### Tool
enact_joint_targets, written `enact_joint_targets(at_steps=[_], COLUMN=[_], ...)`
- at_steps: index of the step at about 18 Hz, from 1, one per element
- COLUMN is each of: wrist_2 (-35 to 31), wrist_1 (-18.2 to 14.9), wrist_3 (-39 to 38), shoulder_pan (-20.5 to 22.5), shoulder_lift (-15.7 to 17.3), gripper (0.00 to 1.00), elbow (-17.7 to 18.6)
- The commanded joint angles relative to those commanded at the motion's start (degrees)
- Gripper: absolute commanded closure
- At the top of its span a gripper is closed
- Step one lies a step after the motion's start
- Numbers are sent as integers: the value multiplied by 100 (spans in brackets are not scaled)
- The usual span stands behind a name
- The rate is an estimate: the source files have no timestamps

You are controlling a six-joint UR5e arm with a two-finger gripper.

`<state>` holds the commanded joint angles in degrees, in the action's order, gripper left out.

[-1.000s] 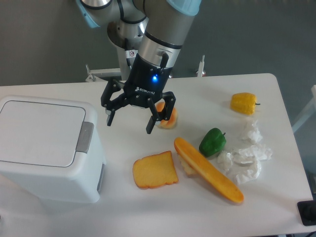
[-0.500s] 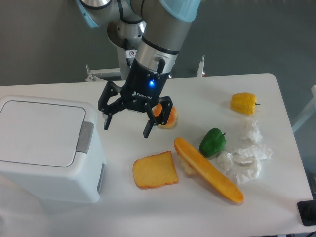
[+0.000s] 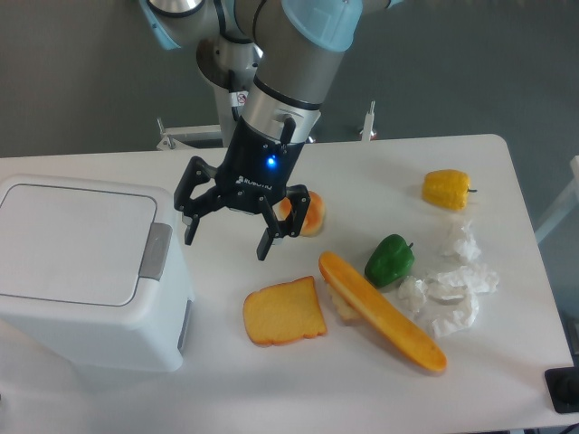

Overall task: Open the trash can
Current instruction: 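Move the gripper over the trash can's lid edge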

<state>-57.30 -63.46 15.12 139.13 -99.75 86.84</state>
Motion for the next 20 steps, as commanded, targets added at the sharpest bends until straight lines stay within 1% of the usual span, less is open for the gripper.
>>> enact_joint_targets(at_steps=[14, 20], wrist_2=[0, 0], wrist_1=[9, 9], wrist_3=[0, 9], shoulder_pan=[-18, -97], shoulder_lift=[-44, -88], gripper=[0, 0], elbow=[0, 0])
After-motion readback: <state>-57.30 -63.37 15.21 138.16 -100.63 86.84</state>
